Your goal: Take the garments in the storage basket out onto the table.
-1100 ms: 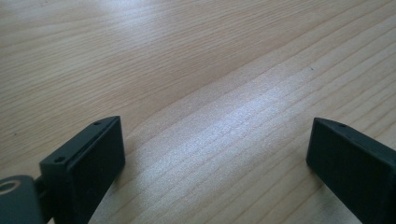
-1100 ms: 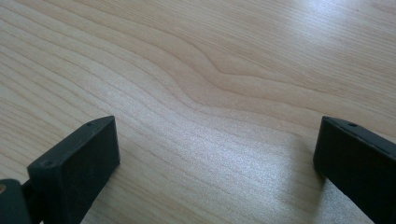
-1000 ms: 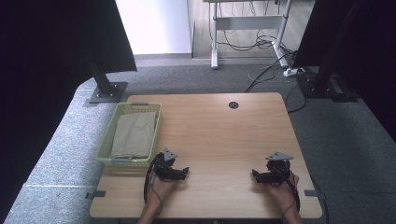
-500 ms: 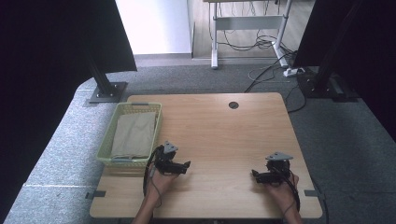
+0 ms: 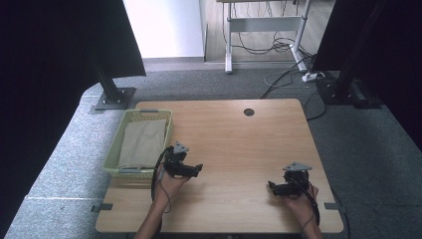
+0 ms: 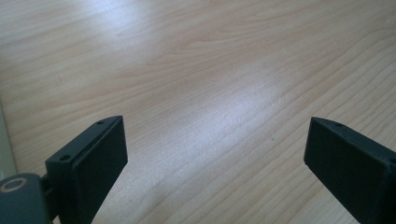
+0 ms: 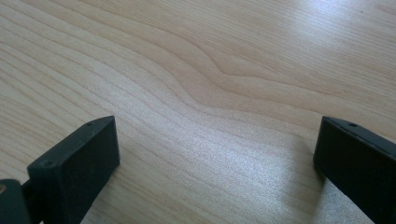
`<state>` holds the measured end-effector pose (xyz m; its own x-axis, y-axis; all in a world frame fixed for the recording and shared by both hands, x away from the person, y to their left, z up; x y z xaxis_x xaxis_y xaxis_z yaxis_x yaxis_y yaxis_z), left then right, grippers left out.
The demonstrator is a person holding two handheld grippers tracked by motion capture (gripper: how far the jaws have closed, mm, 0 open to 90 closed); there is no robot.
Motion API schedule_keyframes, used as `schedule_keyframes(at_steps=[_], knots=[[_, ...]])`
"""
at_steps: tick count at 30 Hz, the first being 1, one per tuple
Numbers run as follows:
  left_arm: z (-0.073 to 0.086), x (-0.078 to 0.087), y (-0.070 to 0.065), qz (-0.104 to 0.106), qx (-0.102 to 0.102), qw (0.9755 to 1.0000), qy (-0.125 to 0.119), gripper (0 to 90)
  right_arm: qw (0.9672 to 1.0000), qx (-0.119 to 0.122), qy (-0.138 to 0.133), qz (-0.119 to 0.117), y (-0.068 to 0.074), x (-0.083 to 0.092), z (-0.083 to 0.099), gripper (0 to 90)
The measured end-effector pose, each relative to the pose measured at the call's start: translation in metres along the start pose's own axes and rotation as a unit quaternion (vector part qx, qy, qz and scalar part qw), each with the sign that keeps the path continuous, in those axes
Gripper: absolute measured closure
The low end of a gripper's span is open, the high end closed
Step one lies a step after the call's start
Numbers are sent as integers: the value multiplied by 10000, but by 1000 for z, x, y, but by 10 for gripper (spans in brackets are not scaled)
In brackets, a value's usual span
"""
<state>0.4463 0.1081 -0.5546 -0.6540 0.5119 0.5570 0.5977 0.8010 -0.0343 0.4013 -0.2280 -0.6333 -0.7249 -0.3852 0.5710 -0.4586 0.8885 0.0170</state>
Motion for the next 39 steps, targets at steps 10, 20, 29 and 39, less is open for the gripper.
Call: schedule_keyframes(at_steps=[10, 20, 29, 39], knots=[[-22, 9, 23, -88, 121, 9999, -65, 57, 10000, 17, 2, -22, 1, 0, 0, 0], [-37, 14, 53, -220, 263, 9994, -74, 52, 10000, 21, -1, -23, 1, -1, 0, 0], [-42, 22, 85, -445, 483, 9976, -197, 49, 10000, 26, 0, -24, 1, 0, 0, 0], [-40, 27, 117, -704, 621, 9954, -191, 16, 10000, 20, 3, -23, 1, 0, 0, 0]])
Point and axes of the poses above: each handheld gripper's, and its own axes: x roughly backward along the jaws, z roughly out of its underside, y roughly to its left, the point moved 10 cm from there along -x, roughly forward along the jaws, and after that the axes turned 9 degrees about -y, right-handed, at the moved point
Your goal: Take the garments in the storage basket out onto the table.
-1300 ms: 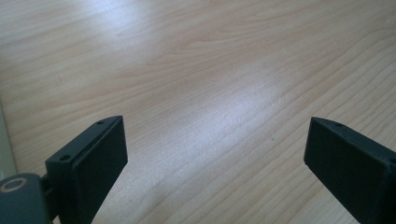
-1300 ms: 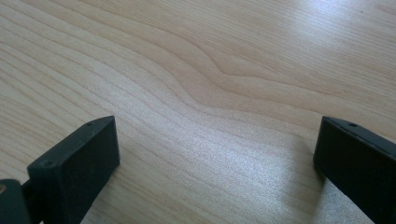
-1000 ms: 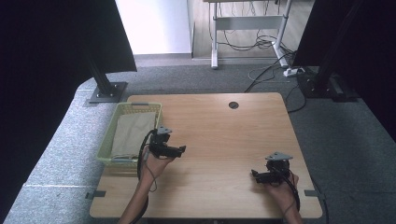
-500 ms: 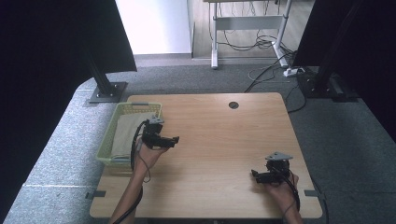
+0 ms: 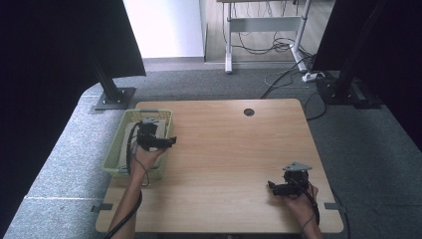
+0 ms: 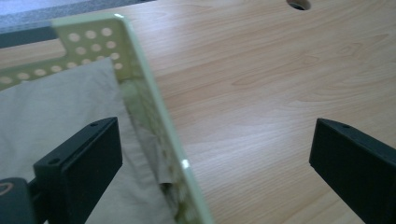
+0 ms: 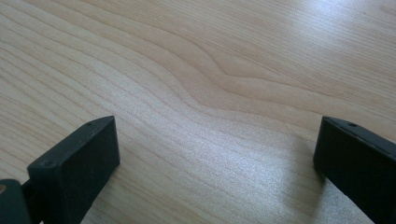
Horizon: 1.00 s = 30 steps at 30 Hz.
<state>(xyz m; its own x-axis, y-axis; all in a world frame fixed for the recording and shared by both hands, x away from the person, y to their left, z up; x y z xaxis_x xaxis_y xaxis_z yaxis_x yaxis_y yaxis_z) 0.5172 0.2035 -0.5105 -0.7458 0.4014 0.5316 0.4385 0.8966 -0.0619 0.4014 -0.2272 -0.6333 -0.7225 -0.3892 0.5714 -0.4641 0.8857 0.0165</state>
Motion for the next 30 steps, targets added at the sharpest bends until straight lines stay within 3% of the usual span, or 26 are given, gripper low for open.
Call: schedule_keyframes(at_steps=[1, 6, 7, 9, 10, 12, 13, 17, 19, 20, 24, 25, 27, 28, 29, 30], knots=[[-1, 0, 11, -131, 4, 9999, -68, 16, 10000, 0, 0, -1, 0, 0, 0, 0], [-2, 0, 17, -133, 87, 9998, -94, 10, 10000, 0, 0, 0, 0, 0, 0, 0], [-1, -1, 27, -197, 120, 9997, -94, 10, 10000, 0, 0, 0, 0, 0, 0, 0], [-1, -1, 27, -197, 120, 9997, -94, 2, 10000, 2, -1, 0, 0, 0, 0, 0], [2, -4, 37, -311, 124, 9994, -44, 2, 10000, 2, -1, 0, 0, 0, 0, 0], [2, -4, 37, -311, 124, 9994, -44, 0, 10000, 1, 0, 0, 0, 0, 0, 0], [5, -7, 47, -410, 133, 9991, 0, 0, 10000, 1, 0, 0, 0, 0, 0, 0], [10, -12, 60, -525, 173, 9985, 56, 2, 10000, 2, -2, 0, 0, 0, 0, 0], [10, -12, 60, -525, 173, 9985, 56, 3, 10000, 2, -1, 0, 0, 0, 0, 0], [17, -18, 71, -613, 226, 9977, 166, 3, 10000, 2, -1, 0, 0, 0, 0, 0], [20, -20, 74, -620, 238, 9976, 202, 5, 10000, 1, -3, 1, 0, 0, 0, 0], [29, -27, 82, -726, 219, 9965, 362, 5, 10000, 1, -3, 1, 0, 0, 0, 0], [29, -27, 82, -726, 219, 9965, 362, 17, 10000, 0, -2, 0, 0, 0, 0, 0], [38, -35, 89, -812, 175, 9949, 580, 17, 10000, 0, -2, 0, 0, 0, 0, 0], [38, -35, 89, -812, 175, 9949, 580, 34, 10000, 0, -2, 0, 0, 0, 0, 0], [43, -39, 93, -921, 172, 9931, 706, 34, 10000, -1, -1, 0, 0, 0, 0, 0]])
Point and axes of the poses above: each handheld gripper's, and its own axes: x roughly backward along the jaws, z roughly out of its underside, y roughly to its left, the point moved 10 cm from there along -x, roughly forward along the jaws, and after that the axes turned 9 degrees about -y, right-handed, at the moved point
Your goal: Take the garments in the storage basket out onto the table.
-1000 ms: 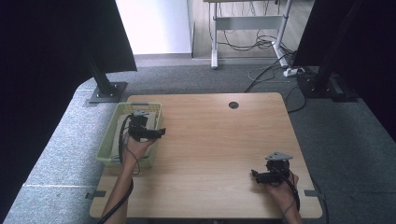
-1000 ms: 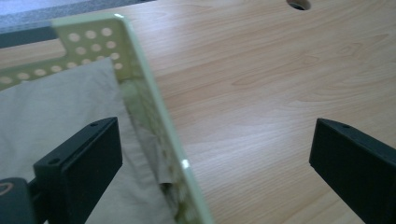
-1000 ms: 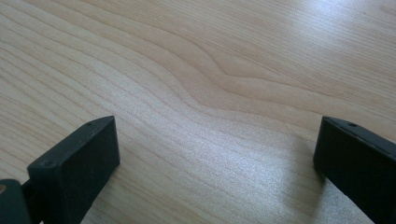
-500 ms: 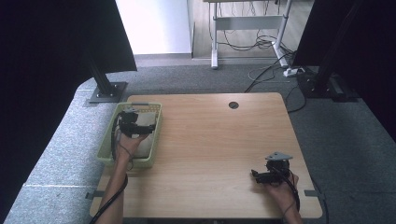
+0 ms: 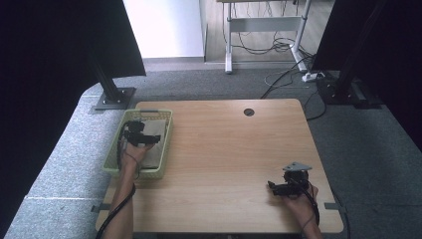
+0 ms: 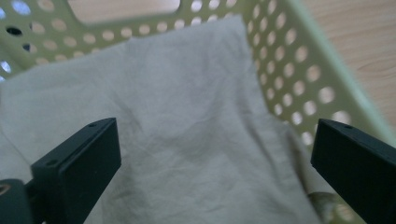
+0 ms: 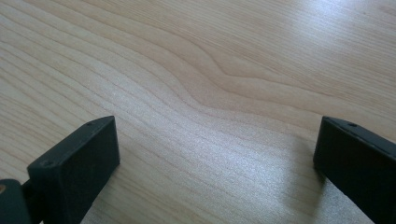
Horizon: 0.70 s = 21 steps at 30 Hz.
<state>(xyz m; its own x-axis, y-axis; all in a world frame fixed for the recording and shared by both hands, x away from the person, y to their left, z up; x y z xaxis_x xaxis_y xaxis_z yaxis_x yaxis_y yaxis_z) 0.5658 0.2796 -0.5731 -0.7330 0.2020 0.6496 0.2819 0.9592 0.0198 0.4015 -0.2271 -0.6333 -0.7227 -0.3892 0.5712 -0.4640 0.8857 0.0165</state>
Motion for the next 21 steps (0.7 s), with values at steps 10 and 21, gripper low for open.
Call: schedule_keyframes(at_steps=[10, 21], knots=[[19, -22, 14, -248, 118, 9976, 628, 33, 10000, 12, 2, -14, 1, -1, 0, 0], [25, -25, 6, -17, 131, 9967, 807, 110, 10000, 17, 2, -20, 1, -1, 0, 0]])
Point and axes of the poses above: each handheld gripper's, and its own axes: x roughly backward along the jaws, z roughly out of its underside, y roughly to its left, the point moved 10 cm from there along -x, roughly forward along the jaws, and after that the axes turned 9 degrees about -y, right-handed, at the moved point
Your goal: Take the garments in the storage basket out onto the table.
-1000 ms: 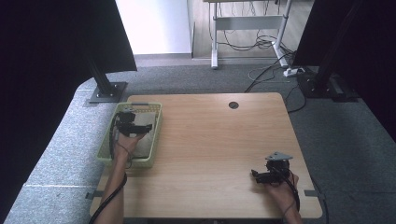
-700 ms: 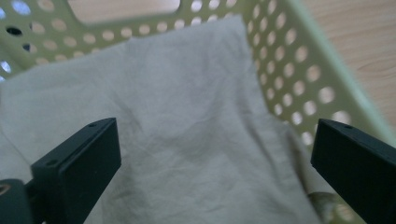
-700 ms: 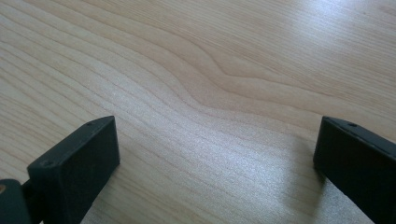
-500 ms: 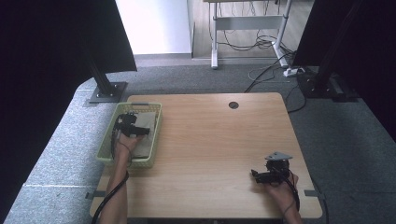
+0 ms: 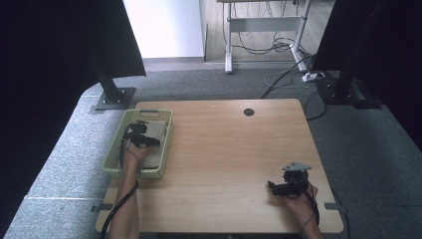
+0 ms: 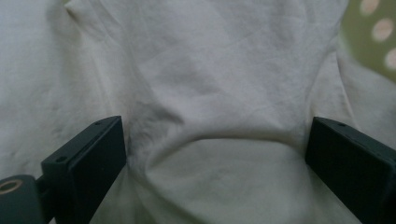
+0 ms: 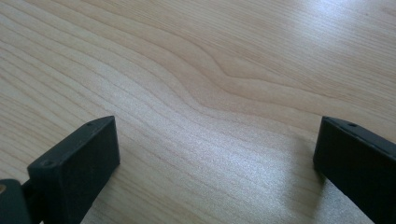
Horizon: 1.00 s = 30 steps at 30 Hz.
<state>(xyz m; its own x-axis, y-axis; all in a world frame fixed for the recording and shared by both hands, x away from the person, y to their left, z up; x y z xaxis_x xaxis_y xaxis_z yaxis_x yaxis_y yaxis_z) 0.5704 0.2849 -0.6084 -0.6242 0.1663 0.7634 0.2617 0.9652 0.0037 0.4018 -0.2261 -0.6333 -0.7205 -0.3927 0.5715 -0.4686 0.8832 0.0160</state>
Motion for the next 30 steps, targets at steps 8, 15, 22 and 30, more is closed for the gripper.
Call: schedule_keyframes(at_steps=[8, 15, 22, 30], knots=[[-2, 4, -4, 31, -41, 10000, -39, 426, 10000, 0, 0, 0, 0, 0, 0, 0], [-3, 5, -6, 189, 73, 9998, -84, 739, 10000, 0, 0, -1, 0, 0, 0, 0], [-6, 10, -4, 259, 253, 9992, -143, 791, 10000, 0, 0, -2, 0, 0, 0, 0], [-20, 30, -1, 194, 306, 9980, -527, 793, 10000, 0, 0, -2, 0, 0, 0, 0]])
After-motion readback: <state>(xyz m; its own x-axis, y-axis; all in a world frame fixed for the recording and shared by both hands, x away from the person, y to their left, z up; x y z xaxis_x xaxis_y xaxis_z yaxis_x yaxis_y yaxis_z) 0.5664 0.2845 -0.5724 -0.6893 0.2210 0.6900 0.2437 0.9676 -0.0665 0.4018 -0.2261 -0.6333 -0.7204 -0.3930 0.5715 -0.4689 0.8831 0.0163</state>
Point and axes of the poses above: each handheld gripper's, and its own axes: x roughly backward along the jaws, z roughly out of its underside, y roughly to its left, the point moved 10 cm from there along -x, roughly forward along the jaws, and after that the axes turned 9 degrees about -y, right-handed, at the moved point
